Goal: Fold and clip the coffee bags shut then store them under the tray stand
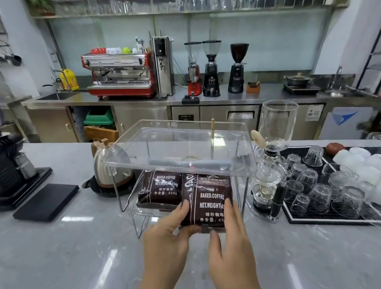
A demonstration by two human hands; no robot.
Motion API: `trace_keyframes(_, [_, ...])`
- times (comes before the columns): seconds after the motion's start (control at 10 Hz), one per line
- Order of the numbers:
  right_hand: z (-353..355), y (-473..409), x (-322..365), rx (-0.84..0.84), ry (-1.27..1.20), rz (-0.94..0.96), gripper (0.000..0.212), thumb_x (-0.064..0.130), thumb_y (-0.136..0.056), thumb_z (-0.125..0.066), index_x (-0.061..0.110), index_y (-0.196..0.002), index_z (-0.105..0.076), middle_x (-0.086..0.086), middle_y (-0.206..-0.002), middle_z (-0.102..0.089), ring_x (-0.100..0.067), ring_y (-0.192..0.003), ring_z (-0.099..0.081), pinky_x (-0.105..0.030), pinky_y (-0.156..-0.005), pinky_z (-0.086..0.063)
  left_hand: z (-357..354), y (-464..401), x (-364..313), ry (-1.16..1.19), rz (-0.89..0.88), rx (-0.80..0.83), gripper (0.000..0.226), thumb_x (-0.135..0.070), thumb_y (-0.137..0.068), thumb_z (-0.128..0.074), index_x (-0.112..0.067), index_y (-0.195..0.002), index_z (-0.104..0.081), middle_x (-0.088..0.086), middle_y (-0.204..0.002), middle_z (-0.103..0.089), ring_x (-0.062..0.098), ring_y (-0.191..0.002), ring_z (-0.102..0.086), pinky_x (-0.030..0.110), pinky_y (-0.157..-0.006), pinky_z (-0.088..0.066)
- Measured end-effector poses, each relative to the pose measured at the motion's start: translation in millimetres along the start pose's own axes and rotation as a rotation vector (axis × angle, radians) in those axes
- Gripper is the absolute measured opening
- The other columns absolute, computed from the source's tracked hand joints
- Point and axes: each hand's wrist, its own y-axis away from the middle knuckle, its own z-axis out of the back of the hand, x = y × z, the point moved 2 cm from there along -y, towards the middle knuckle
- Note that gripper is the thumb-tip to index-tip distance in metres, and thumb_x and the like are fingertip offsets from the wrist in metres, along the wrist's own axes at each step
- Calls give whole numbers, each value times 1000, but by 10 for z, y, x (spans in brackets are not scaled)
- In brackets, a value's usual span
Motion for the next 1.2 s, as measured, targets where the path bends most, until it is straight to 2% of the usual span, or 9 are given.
trace_keyframes(0.1, [-68, -115, 51, 30, -10, -56, 78, 17, -98, -51, 24, -158, -2, 8, -166, -1, -10, -153, -5, -28, -123, -15, -32, -147, -32, 49, 23, 28, 84, 19, -63, -83, -51, -107, -69, -50, -90, -65, -8, -92, -73, 14, -81, -58])
trace_keyframes(0.3, [-166, -303, 75, 33, -3, -108, 79, 19, -98, -49, 19, -158, 2, 3, -166, 2, -16, -153, -1, -32, -125, -10, -141, -389, 81, -5, 18, 1, 84, 14, -58, -88, -55, -102, -72, -9, -87, -65, 14, -87, -71, 34, -82, -60])
trace_keyframes(0.4, [-191, -415, 62, 39, 32, -133, 79, 21, -98, -47, 18, -157, 5, 0, -166, 6, -18, -153, 1, -31, -123, -5, -193, -493, 54, -128, -74, -15, 68, 7, -51, -94, -37, -101, -78, -23, -82, -53, 26, -82, -60, 49, -73, -58])
trace_keyframes(0.5, [-220, -506, 49, 45, 60, -151, 78, 21, -99, -47, 16, -157, 4, -4, -165, 6, -21, -153, 1, -31, -124, -5, -230, -556, 50, -228, -220, -44, 51, -5, -42, -97, -18, -89, -83, -37, -81, -44, 10, -78, -45, 49, -71, -55])
trace_keyframes(0.6, [-244, -543, 35, 40, 94, -146, 77, 22, -98, -47, 18, -157, 2, -4, -165, 4, -22, -153, -2, -33, -124, -8, -259, -591, 74, -298, -271, -63, 37, -26, -45, -85, -20, -81, -84, -44, -80, -43, 1, -75, -34, 31, -77, -36])
trace_keyframes(0.8, [-276, -625, -42, 53, 147, -113, 73, 23, -99, -43, 27, -157, 1, -4, -165, 11, -24, -153, 7, -38, -125, -3, -291, -586, 193, -404, -237, -57, 30, -39, -52, -81, -26, -79, -83, -15, -75, -77, 12, -82, -47, 24, -77, -24])
trace_keyframes(1.0, [-264, -608, -63, 44, 348, 168, 71, 12, -95, -40, 17, -159, -8, -6, -166, 11, -22, -151, 23, -34, -119, 25, -268, -570, 116, -503, -277, -44, 28, -40, -56, -83, -23, -78, -83, -9, -79, -75, 23, -80, -63, 28, -77, -31])
trace_keyframes(1.1, [-208, -535, -1, 32, 361, 337, 60, 9, -95, -43, 7, -154, -28, -6, -165, -8, -24, -151, 10, -32, -119, 18, -237, -524, 55, -480, -366, -32, 20, -30, -59, -86, -21, -77, -82, -6, -76, -73, 22, -77, -63, 36, -75, -41])
trace_keyframes(1.2, [-64, -433, -6, -32, 269, 460, 48, 6, -95, -56, 3, -142, -50, -7, -156, -37, -25, -149, -26, -32, -122, -8, -204, -408, -58, -376, -470, -57, 12, -27, -72, -79, -16, -74, -82, -3, -71, -73, 25, -68, -63, 42, -65, -51])
